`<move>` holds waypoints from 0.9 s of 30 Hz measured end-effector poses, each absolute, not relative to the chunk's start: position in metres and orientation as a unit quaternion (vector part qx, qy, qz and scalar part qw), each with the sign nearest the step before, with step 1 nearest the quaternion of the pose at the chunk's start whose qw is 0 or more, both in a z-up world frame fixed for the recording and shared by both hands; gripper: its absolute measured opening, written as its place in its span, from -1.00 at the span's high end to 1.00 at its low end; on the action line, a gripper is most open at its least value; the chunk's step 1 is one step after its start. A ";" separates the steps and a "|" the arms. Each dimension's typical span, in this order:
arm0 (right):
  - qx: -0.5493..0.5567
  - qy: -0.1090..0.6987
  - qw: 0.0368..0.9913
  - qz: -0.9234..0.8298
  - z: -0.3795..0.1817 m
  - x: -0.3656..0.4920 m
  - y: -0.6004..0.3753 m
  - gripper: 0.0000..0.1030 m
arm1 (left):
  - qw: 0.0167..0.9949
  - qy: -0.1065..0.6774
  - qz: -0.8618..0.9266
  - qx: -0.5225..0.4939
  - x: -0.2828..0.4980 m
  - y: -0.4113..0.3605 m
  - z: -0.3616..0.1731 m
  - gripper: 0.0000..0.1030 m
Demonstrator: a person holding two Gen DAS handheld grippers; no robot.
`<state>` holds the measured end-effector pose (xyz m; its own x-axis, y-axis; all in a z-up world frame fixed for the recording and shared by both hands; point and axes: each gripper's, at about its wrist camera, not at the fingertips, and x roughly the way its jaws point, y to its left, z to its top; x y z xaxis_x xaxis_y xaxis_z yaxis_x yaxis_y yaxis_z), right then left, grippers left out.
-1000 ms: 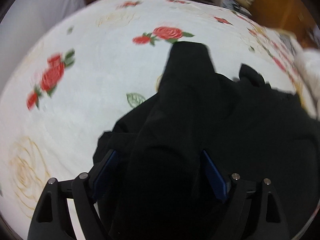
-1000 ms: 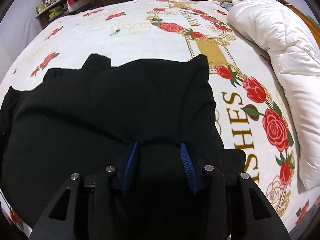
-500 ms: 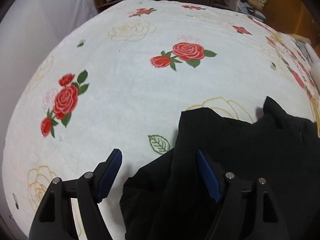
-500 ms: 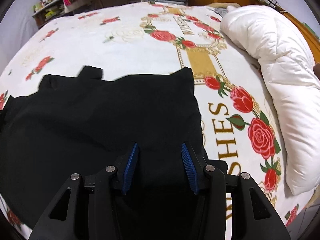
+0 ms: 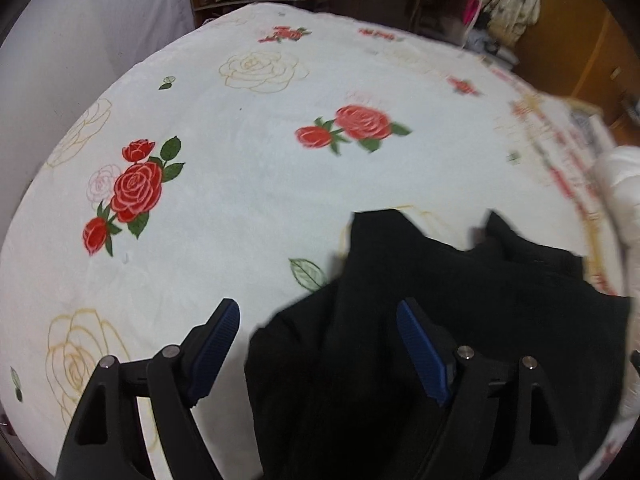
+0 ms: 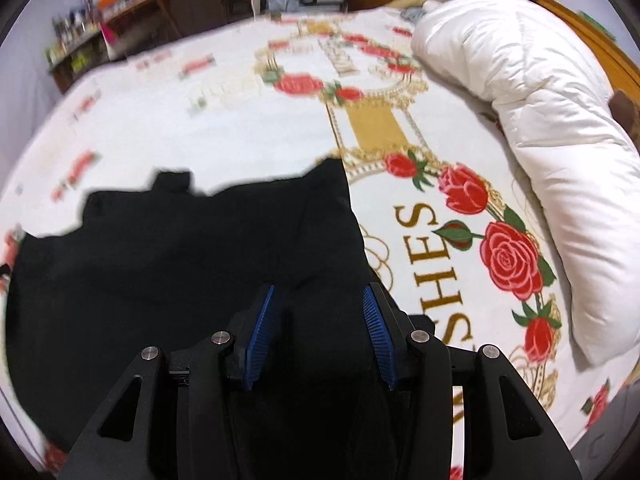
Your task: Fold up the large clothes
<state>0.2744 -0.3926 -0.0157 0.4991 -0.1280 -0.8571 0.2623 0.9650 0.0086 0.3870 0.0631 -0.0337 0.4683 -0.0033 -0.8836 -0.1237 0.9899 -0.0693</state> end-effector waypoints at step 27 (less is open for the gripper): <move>0.014 0.370 0.928 -0.045 0.056 0.020 -0.223 -0.36 | 0.912 0.409 -0.021 0.030 0.073 -0.009 0.043 -0.80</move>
<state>0.0203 -0.2234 0.0562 0.7227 -0.0735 -0.6872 0.0943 0.9955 -0.0072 0.0733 -0.0091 0.0432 0.6644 -0.0138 -0.7473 0.0623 0.9974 0.0370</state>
